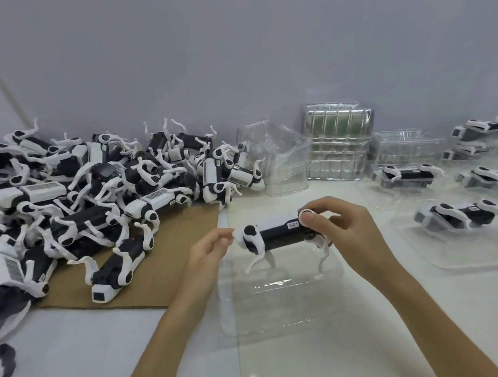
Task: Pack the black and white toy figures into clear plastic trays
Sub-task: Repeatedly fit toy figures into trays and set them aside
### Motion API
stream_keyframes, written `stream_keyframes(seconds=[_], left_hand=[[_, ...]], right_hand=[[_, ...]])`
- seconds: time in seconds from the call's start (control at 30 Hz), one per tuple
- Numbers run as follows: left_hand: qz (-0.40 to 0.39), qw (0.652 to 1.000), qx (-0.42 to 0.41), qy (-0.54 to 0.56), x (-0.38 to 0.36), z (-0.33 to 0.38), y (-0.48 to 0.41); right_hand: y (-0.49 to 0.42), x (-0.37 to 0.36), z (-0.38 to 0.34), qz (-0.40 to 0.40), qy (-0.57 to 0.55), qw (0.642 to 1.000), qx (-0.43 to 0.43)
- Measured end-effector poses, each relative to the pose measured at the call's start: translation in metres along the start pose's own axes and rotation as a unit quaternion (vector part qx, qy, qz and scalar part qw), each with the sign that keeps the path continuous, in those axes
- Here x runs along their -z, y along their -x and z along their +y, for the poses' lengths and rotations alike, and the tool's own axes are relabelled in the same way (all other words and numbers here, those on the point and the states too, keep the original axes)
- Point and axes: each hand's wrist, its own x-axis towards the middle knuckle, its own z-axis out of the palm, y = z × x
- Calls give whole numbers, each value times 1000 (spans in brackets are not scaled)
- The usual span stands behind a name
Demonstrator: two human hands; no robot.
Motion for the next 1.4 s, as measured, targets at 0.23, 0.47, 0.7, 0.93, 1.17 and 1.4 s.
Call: stream_keyframes(seconds=[0.23, 0.47, 0.7, 0.93, 1.17, 1.4], left_hand=[[-7, 1000, -8, 21, -1, 0, -1], [-64, 996, 11, 55, 2, 1, 2], [-60, 998, 18, 22, 1, 3, 5], [12, 999, 49, 21, -3, 0, 2], [104, 992, 37, -59, -1, 3, 4], [99, 993, -59, -18, 2, 16, 7]], right_hand=[[7, -14, 3, -11, 72, 997, 29], [5, -10, 9, -25, 117, 993, 18], [1, -8, 17, -39, 176, 984, -1], [-4, 8, 18, -73, 155, 978, -115], [-3, 21, 21, -201, 137, 934, -261], [-3, 12, 13, -166, 31, 969, -182]])
